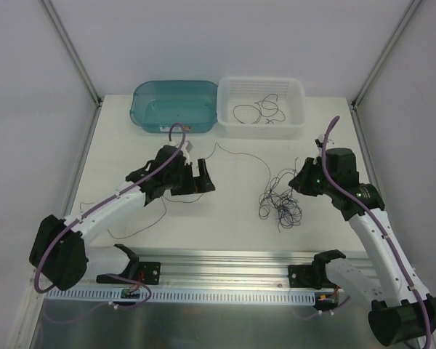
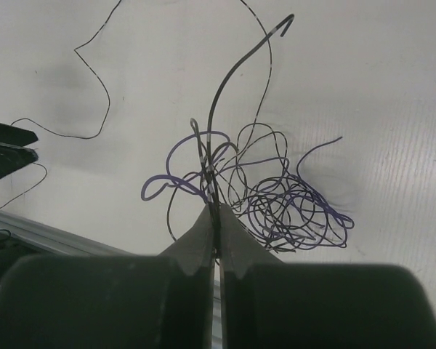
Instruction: Untangle the cables
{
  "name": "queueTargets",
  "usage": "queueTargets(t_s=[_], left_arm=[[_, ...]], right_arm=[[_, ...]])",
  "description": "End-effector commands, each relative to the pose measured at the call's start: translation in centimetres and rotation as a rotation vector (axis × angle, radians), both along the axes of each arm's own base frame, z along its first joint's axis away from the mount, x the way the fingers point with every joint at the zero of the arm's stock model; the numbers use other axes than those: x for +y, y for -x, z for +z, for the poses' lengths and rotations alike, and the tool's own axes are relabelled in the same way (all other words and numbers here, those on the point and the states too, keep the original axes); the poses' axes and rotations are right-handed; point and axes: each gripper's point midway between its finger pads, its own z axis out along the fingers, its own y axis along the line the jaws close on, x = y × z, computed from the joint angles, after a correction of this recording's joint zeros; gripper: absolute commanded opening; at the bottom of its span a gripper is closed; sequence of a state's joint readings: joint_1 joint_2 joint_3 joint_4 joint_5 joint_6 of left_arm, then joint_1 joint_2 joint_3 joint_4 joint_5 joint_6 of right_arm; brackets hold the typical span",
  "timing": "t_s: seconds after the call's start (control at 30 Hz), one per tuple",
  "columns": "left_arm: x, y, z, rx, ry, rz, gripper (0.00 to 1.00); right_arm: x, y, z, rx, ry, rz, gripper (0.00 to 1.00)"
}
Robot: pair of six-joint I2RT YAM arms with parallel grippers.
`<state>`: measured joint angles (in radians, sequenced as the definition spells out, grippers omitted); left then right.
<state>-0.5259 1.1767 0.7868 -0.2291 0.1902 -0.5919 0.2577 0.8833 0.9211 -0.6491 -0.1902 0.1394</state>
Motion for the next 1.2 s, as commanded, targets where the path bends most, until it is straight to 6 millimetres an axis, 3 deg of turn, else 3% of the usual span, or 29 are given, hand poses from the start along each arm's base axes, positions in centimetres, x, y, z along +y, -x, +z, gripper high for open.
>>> queueTargets(t_s=[0.0,0.13,0.17,0.2,0.23,0.27,0.3,0.33,0.37,0.4,0.53,0.57,0.6,0.67,0.93,1.17], left_arm=[[-4.8,-2.0,2.3,0.009,0.062,0.044,0.99],[-8.7,-3.7,2.0,0.011,0.025,0.006,0.97],[-9.6,-4.2,0.4,0.036,-0.007,0.001,0.96],[-10.9,-5.1,1.4,0.011,0.003,-0.004,0.96],[-11.9,-5.3,1.2,0.0,-0.01,-0.023,0.95],[-12.8,-5.6,-0.4,0.019,-0.043,-0.032,0.95],[-13.9,-6.5,0.4,-0.003,-0.032,-0.036,0.93],[-14.6,-6.8,0.2,-0.006,-0.038,-0.042,0.93],[-15.3,-7.1,-1.4,0.003,-0.073,-0.039,0.92],[-16.2,-7.9,-0.9,-0.018,-0.069,-0.032,0.91],[-18.1,-9.1,-2.9,-0.059,-0.144,-0.03,0.87],[-18.4,-9.4,-4.1,-0.055,-0.169,-0.031,0.86],[-19.0,-9.7,-3.8,-0.085,-0.183,-0.03,0.86],[-19.6,-9.8,-4.9,-0.101,-0.217,-0.031,0.84],[-24.5,-8.5,-5.6,-0.167,-0.225,-0.14,0.83],[-25.6,-7.8,-7.8,-0.149,-0.218,-0.152,0.76]], right_arm=[[-0.5,0.3,0.7,-0.064,0.047,0.007,0.01],[-2.0,1.1,0.0,-0.085,0.077,-0.065,0.01],[-2.1,1.2,-0.2,-0.087,0.075,-0.071,0.01],[-2.1,1.6,-1.0,-0.072,0.075,-0.07,0.01],[-2.0,1.9,-1.0,-0.076,0.057,-0.07,0.01],[-1.9,2.0,-1.2,-0.074,0.05,-0.069,0.01],[-1.9,2.4,-2.1,-0.057,0.049,-0.068,0.01],[-1.8,2.6,-2.0,-0.069,0.033,-0.077,0.01],[-1.8,2.6,-2.2,-0.074,0.028,-0.077,0.01],[-1.8,2.7,-2.4,-0.077,0.023,-0.079,0.01],[-1.8,3.3,-3.6,-0.062,0.025,-0.078,0.01],[-1.8,3.3,-3.7,-0.06,0.027,-0.079,0.01],[-1.6,3.4,-3.9,-0.056,0.025,-0.071,0.01],[-1.5,3.4,-4.2,-0.051,0.019,-0.07,0.01],[-0.9,3.6,-4.6,-0.046,0.004,-0.052,0.01],[-0.6,3.8,-4.6,-0.046,-0.011,-0.051,0.01]])
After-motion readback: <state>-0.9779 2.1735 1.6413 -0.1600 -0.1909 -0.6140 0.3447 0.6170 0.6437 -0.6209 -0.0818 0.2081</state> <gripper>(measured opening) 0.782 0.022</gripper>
